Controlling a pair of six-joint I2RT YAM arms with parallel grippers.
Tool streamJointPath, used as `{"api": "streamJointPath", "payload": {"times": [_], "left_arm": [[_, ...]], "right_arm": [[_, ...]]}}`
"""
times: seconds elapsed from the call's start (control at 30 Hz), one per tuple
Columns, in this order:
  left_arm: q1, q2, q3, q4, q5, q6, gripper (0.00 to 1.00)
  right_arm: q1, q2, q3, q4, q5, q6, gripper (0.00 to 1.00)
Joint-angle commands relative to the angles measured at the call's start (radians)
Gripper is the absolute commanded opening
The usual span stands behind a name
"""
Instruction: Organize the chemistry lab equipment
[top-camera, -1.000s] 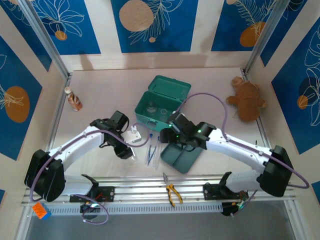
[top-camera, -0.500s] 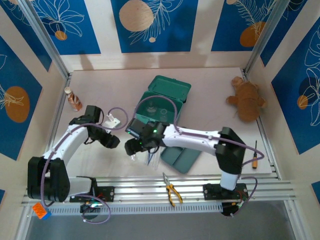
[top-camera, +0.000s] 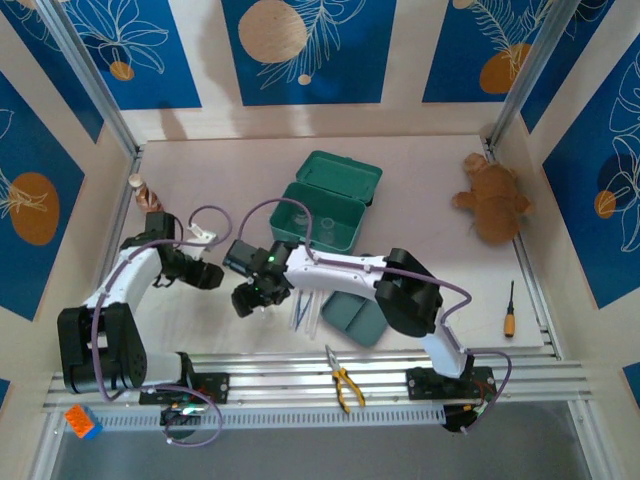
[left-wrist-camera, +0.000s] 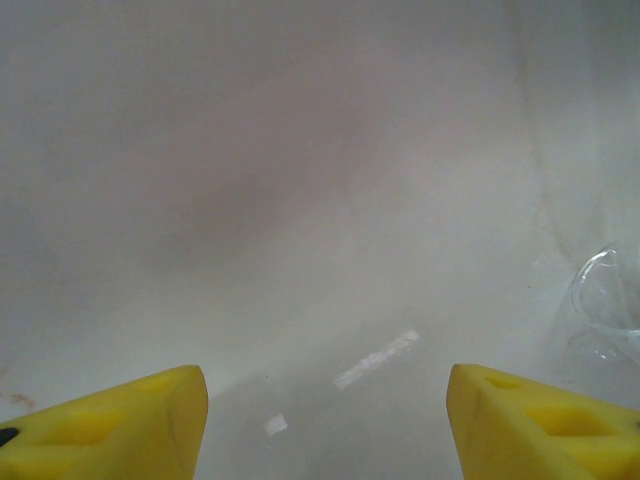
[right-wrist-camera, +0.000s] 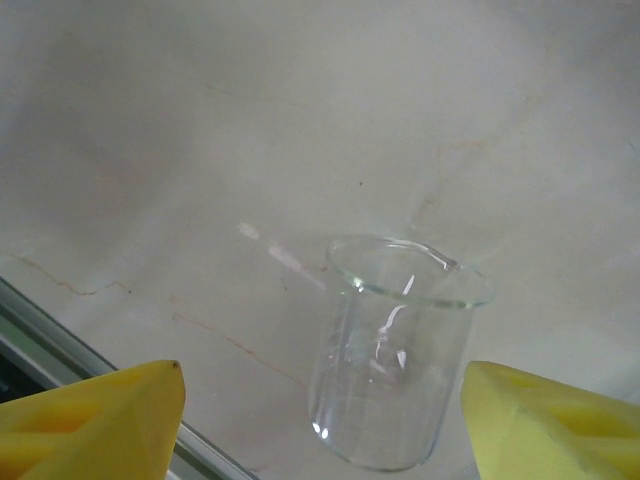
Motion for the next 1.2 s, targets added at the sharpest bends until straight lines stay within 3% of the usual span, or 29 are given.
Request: {"api": "streamJointPath", "payload": {"times": [0.0,0.63,1.17], "left_arm": [[0.032,0.002,0.028,-0.005,0.036,-0.017,0.64],[0.071,-0.046,0.003,0.031,0.004,-0.02,0.65],[0.072,-0.053,-0.005,0.048,-0.005,-0.029,0.65]], "right_arm": [[-0.015,0.037,0.061,-0.089,-0.019,-0.025,0.74],[-0.022,0.199,0.251,-0.237,-0.031,-0.06,0.71],[-0.025,0.268,0.315,-0.292,-0.051,-0.079,0.62]]}}
